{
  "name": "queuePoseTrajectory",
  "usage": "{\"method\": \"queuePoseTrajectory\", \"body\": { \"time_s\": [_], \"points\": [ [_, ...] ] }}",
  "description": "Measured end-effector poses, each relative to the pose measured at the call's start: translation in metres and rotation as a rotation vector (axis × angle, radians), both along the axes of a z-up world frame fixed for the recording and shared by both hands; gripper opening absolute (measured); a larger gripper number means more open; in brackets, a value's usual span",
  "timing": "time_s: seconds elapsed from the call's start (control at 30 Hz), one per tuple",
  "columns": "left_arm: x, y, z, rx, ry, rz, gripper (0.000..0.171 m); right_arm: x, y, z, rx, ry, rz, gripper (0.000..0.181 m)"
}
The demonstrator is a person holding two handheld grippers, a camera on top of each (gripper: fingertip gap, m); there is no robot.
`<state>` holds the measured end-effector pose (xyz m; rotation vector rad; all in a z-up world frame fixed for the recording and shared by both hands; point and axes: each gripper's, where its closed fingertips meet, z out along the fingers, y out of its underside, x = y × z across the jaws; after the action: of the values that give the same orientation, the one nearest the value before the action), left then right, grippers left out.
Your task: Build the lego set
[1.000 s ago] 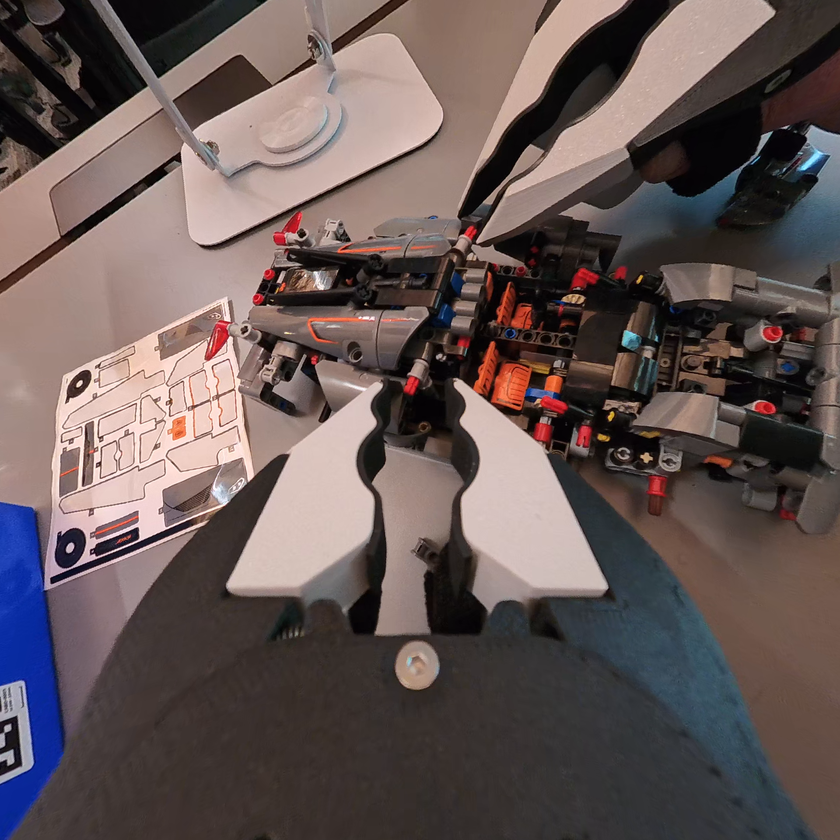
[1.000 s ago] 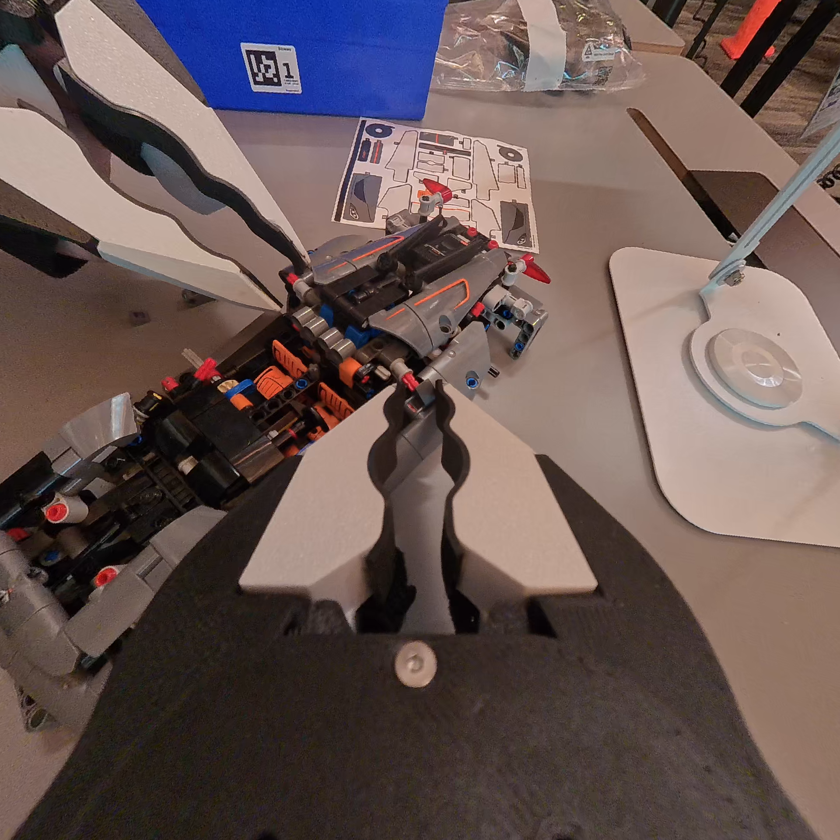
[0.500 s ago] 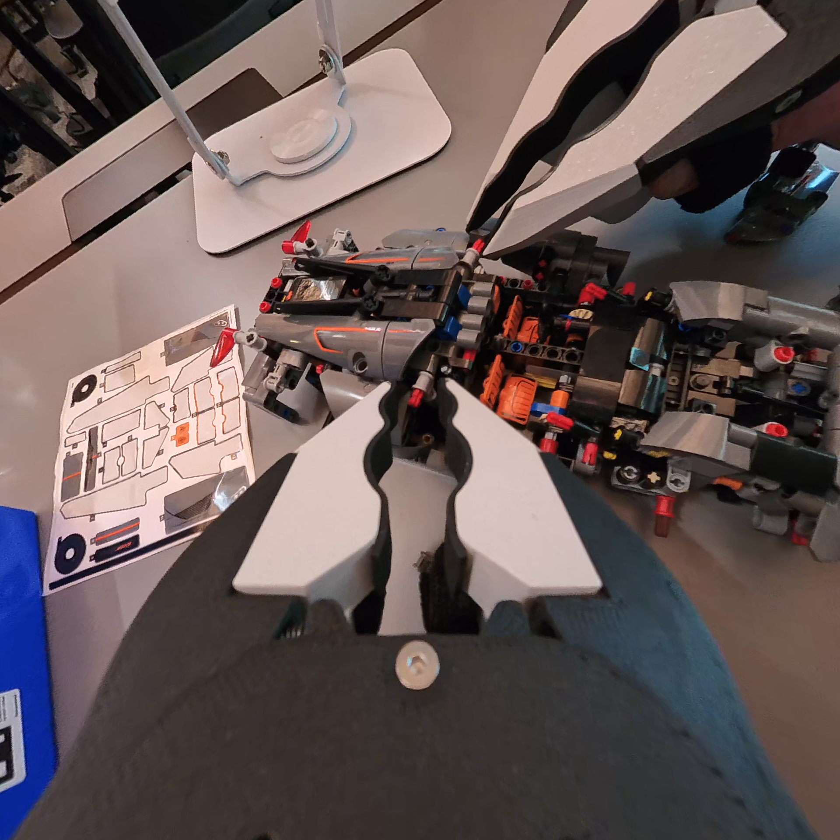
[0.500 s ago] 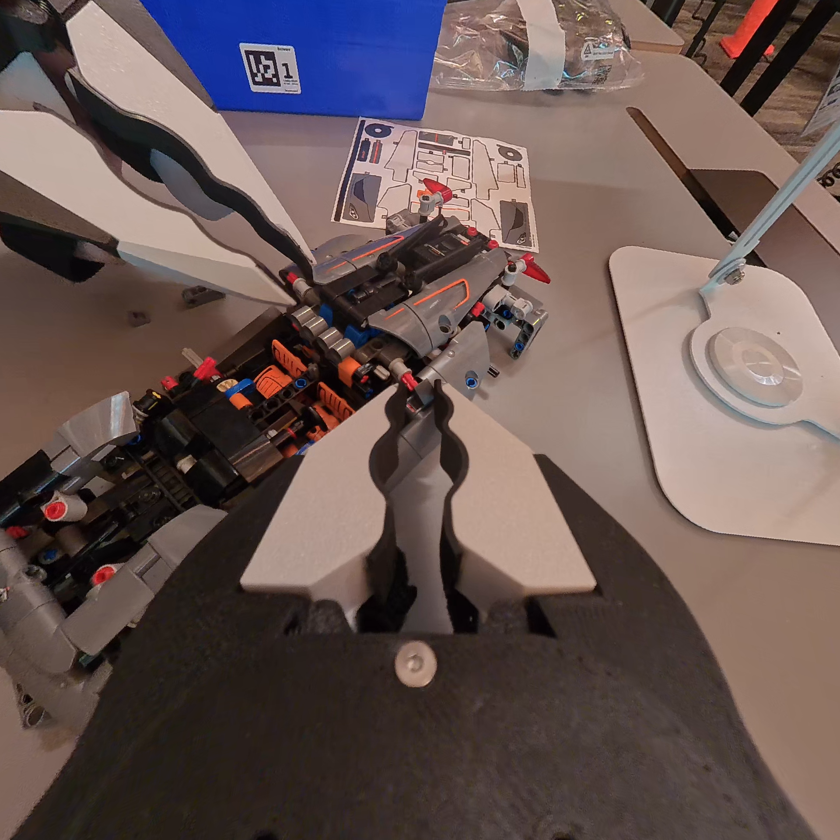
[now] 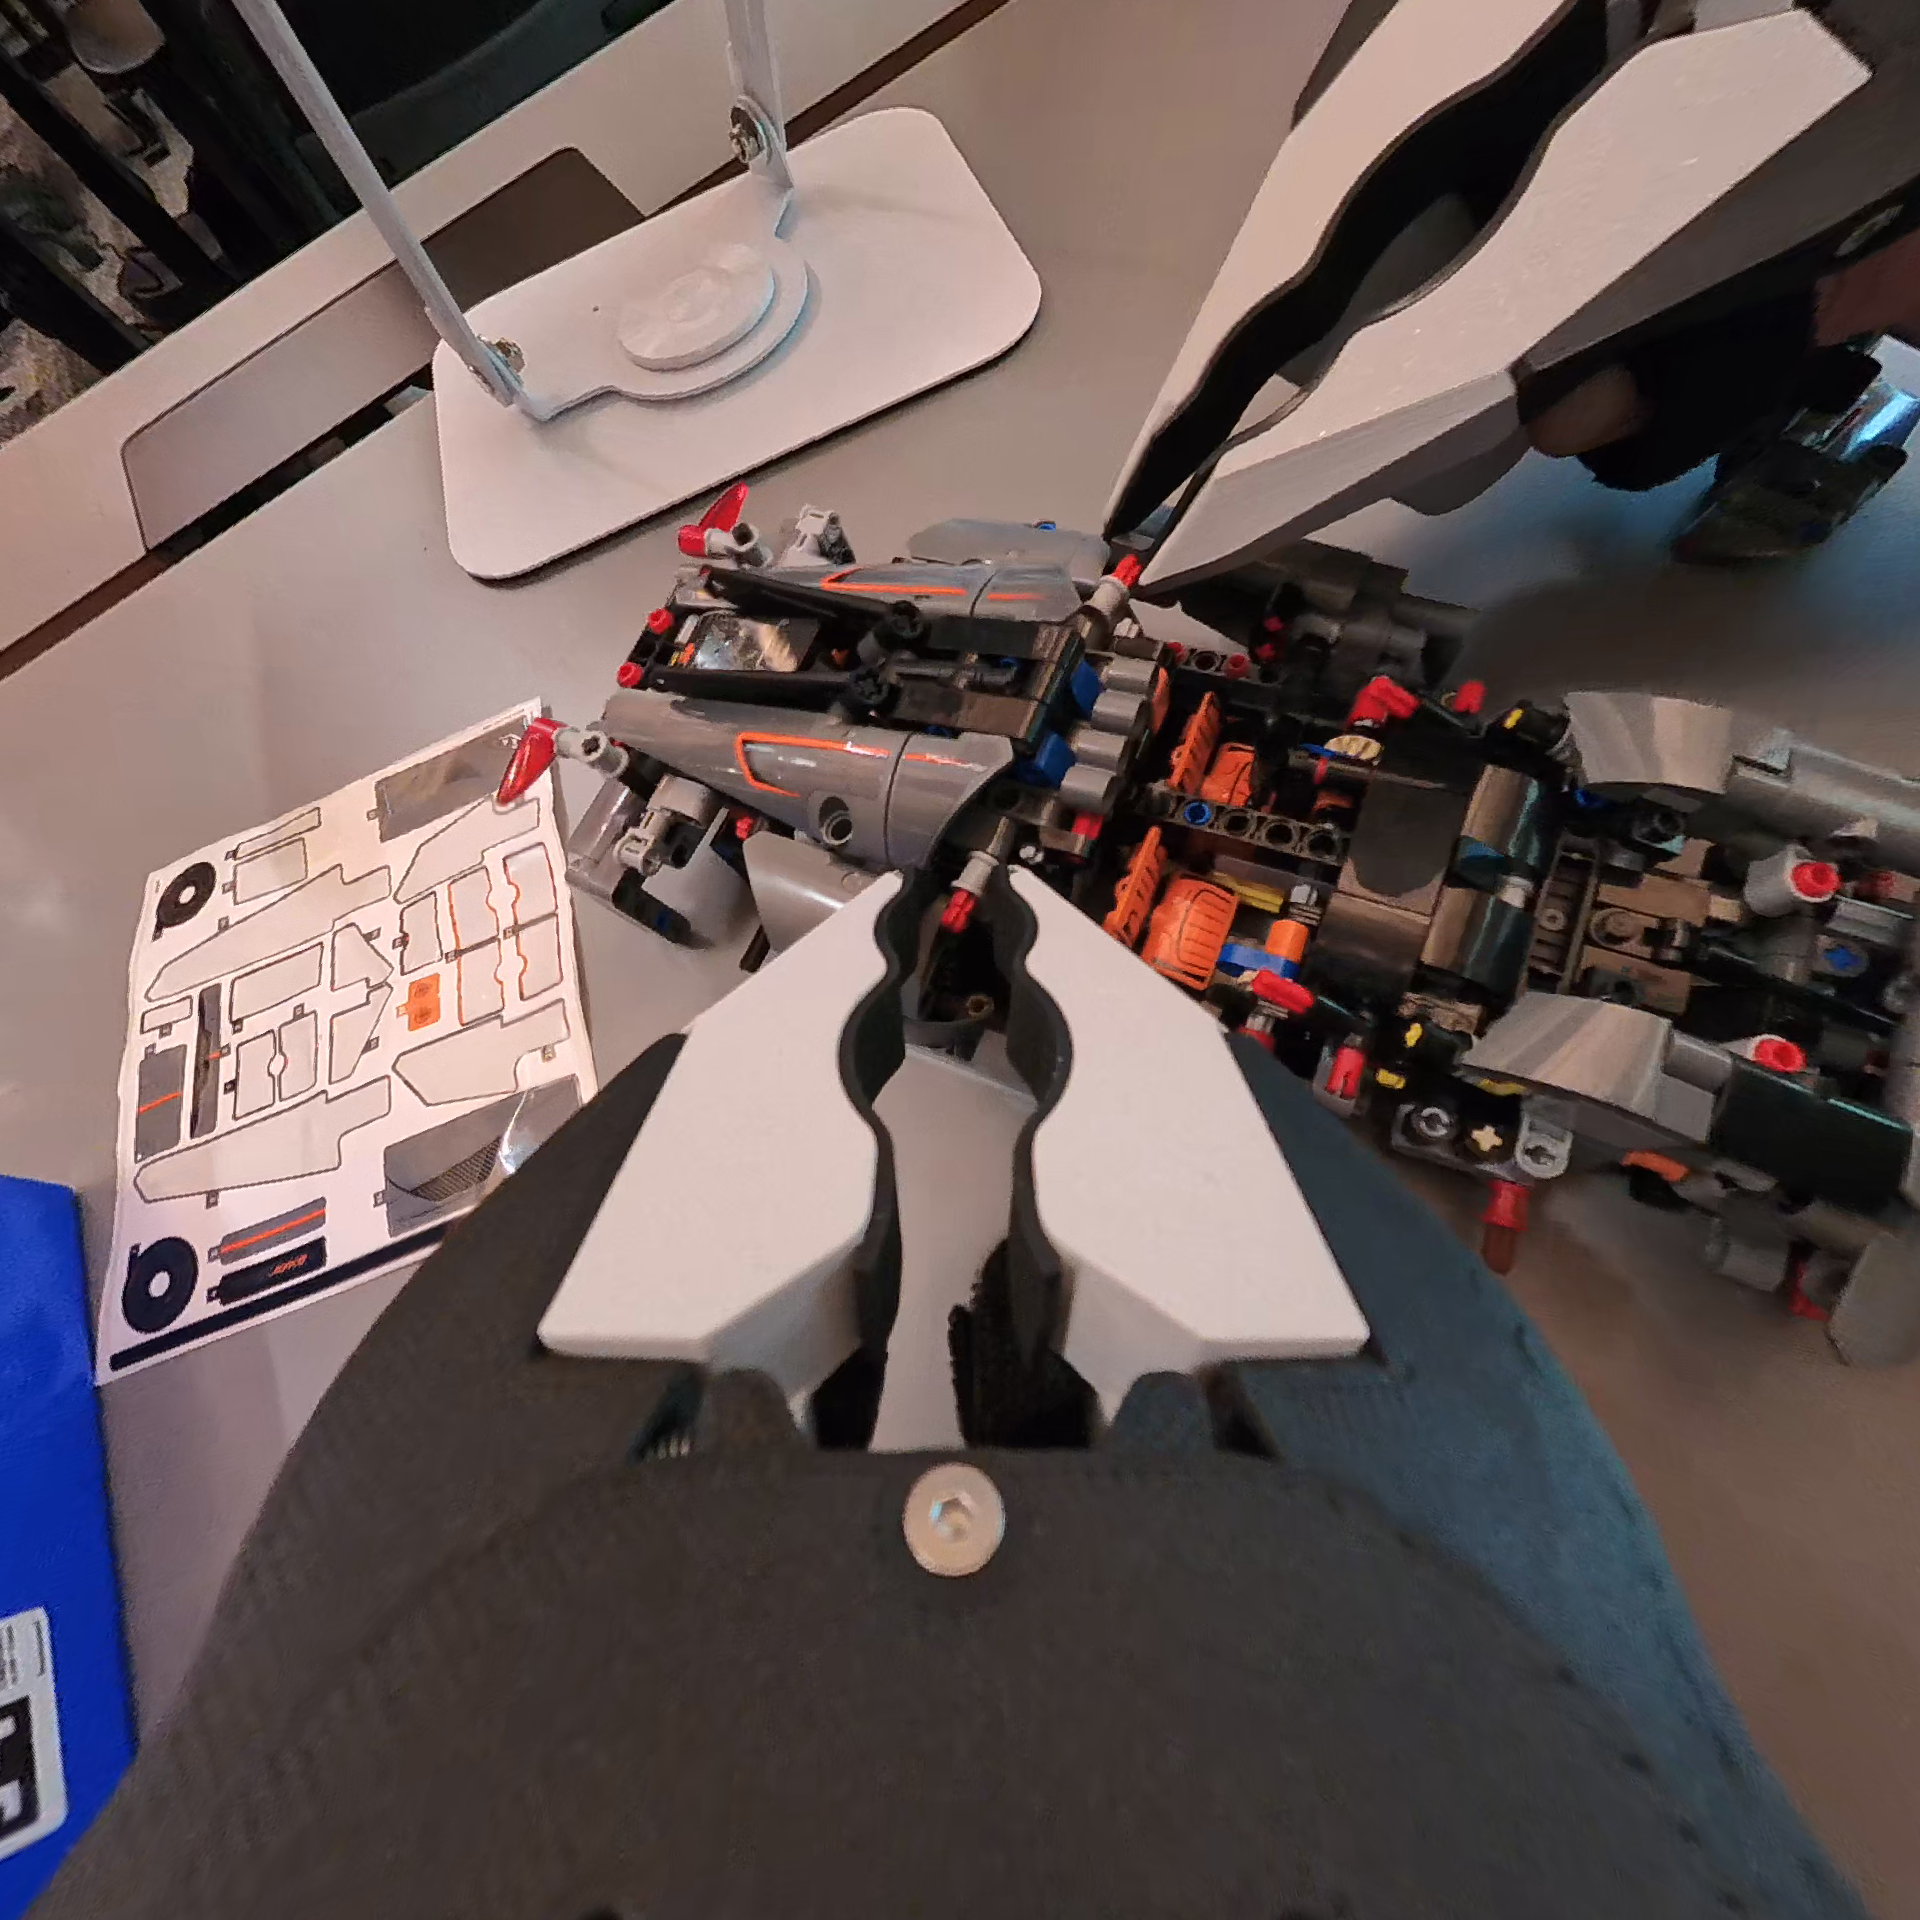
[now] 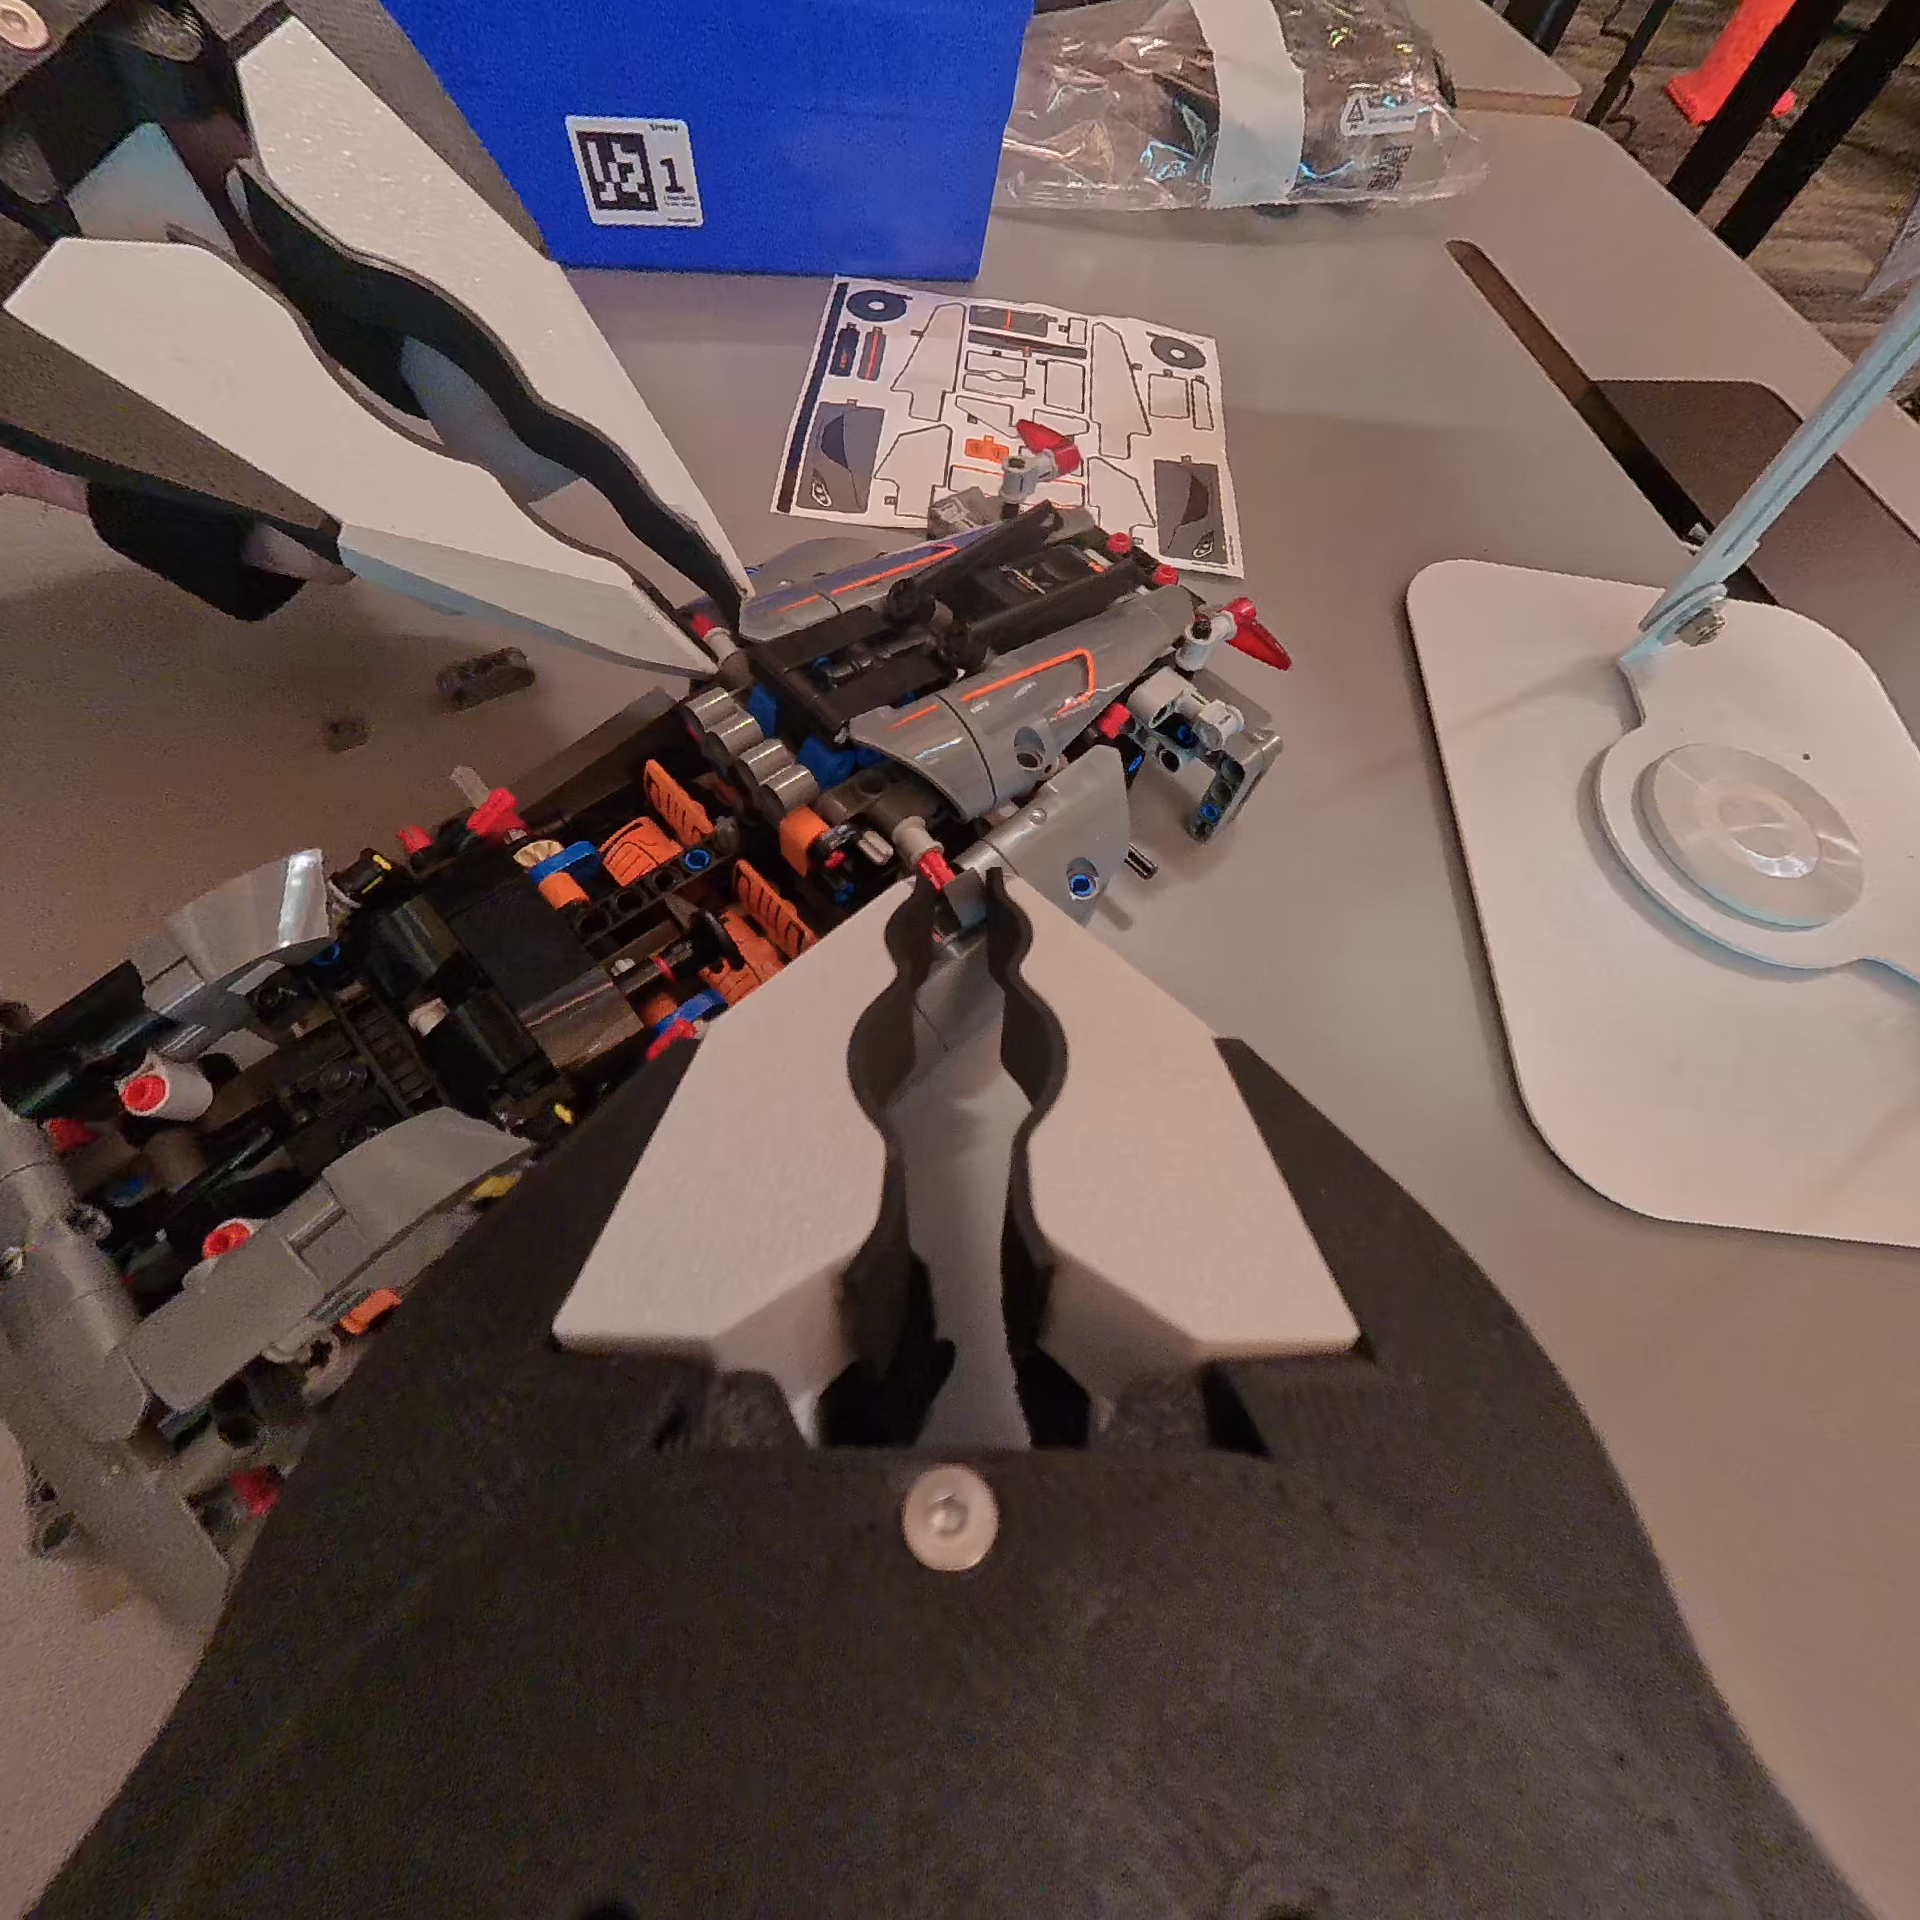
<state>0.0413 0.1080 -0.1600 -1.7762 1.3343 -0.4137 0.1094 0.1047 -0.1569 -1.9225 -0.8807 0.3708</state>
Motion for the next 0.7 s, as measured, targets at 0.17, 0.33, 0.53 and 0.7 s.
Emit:
{"method": "queuePoseTrajectory", "body": {
  "time_s": [0.17, 0.33, 0.53, 0.7],
  "points": [
    [0.001, 0.005, 0.000, -0.015, 0.007, -0.015, 0.011, 0.000, -0.001, 0.000, -0.002, -0.006, 0.007, 0.007],
    [0.001, 0.011, 0.000, -0.030, 0.017, -0.024, 0.009, -0.002, -0.003, 0.000, -0.012, -0.005, 0.017, 0.006],
    [0.002, 0.016, 0.000, -0.032, 0.017, -0.026, 0.008, -0.005, -0.005, 0.000, -0.019, -0.003, 0.029, 0.006],
    [0.003, 0.020, 0.000, -0.047, 0.002, -0.034, 0.008, -0.006, -0.006, 0.000, -0.020, -0.006, 0.033, 0.005]
  ]
}}
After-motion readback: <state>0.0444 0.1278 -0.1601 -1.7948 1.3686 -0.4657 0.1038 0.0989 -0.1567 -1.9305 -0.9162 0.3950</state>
